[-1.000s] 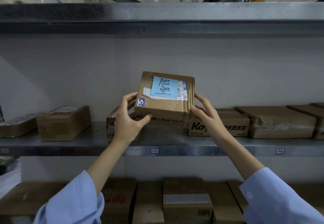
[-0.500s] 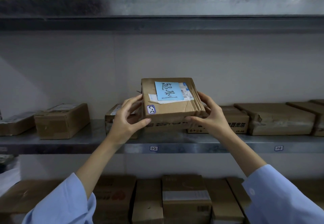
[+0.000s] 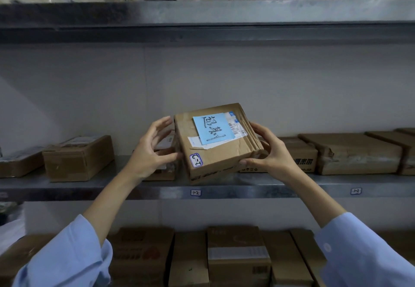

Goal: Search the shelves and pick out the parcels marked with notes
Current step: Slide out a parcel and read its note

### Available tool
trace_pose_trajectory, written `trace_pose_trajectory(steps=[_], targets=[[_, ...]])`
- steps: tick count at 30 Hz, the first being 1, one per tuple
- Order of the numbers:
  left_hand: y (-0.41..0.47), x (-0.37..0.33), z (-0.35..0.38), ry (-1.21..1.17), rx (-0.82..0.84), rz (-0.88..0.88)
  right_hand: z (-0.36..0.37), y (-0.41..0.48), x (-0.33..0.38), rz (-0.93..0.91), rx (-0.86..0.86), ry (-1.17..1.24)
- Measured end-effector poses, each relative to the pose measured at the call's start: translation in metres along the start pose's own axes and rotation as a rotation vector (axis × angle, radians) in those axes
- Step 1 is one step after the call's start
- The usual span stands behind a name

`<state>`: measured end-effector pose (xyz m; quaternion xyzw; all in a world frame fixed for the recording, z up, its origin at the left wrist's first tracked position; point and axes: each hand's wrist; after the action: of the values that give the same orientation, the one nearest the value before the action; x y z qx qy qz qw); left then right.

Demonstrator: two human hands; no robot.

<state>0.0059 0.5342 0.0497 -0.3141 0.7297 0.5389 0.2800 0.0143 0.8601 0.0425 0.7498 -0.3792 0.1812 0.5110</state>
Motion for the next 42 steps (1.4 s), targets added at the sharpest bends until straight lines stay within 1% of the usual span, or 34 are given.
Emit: trace_pose_trajectory(steps=[3, 5, 14, 16, 22, 25, 29, 33, 37, 42], targets=[[0.002, -0.003, 0.001, 0.039, 0.057, -0.008, -0.001, 0.002, -0.001, -0.007, 0.016, -0.010], [0.003, -0.005, 0.001, 0.070, 0.065, -0.003, -0.002, 0.003, -0.001, -0.016, 0.005, -0.006], [0.002, -0.007, 0.003, 0.124, -0.041, 0.073, -0.003, 0.007, -0.001, -0.052, -0.157, -0.005], [0.002, -0.006, 0.004, 0.143, -0.046, 0.072, -0.003, 0.007, -0.002, -0.046, -0.199, -0.007], [-0.004, -0.009, 0.013, 0.078, -0.047, 0.041, -0.004, 0.008, -0.005, -0.004, -0.264, 0.034], [-0.006, -0.009, 0.016, 0.130, -0.052, 0.064, -0.004, 0.008, -0.007, 0.009, -0.281, 0.056], [-0.010, -0.007, 0.022, 0.184, -0.097, 0.088, -0.004, 0.006, -0.006, -0.020, -0.223, 0.037], [-0.017, -0.008, 0.029, 0.162, -0.122, 0.072, -0.004, 0.001, -0.001, -0.044, -0.156, 0.068], [-0.024, -0.006, 0.041, 0.154, -0.155, 0.052, -0.003, -0.004, 0.000, -0.049, -0.115, 0.122], [-0.036, -0.001, 0.052, 0.130, -0.188, 0.059, 0.000, -0.015, -0.003, -0.037, -0.012, 0.212]])
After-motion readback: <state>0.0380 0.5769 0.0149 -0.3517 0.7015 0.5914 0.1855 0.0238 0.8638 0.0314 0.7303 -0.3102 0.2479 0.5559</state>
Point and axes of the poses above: each hand's wrist, its own y-axis towards the middle knuckle, its own z-axis out of the palm, x = y × z, and after that the axes turned 3 degrees about -y, right-handed
